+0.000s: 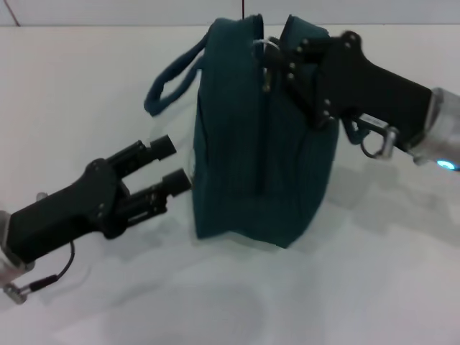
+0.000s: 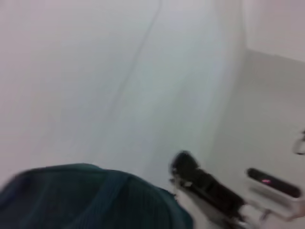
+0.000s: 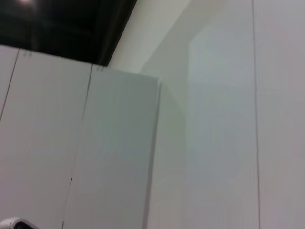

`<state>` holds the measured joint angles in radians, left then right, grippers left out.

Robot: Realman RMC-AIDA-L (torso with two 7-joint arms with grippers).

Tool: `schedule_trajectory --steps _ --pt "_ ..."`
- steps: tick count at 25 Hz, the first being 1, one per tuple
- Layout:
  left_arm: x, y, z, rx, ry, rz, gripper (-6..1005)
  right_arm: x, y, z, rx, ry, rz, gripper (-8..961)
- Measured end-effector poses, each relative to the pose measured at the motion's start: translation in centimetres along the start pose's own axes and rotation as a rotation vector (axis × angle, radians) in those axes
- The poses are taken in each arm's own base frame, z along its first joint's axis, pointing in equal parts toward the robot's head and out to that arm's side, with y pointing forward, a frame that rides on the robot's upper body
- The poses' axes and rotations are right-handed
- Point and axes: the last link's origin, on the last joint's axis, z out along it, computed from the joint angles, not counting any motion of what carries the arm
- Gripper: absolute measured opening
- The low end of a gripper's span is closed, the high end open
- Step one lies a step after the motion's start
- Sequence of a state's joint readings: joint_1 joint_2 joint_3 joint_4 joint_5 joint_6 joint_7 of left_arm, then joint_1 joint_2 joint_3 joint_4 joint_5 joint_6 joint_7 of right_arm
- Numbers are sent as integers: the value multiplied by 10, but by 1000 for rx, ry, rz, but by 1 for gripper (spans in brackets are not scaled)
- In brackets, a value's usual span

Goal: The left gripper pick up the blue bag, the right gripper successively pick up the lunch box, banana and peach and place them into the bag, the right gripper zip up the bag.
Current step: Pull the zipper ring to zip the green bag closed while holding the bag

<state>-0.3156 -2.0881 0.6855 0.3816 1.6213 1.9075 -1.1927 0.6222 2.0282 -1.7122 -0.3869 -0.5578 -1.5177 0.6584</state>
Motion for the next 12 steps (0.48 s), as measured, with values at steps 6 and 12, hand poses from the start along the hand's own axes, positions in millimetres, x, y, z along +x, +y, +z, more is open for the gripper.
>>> schedule_trajectory --steps 6,12 --pt "-2 -16 3 139 69 69 783 0 -6 18 -28 31 -26 53" --pt "3 -28 13 188 101 134 780 1 -7 19 -22 40 -28 56"
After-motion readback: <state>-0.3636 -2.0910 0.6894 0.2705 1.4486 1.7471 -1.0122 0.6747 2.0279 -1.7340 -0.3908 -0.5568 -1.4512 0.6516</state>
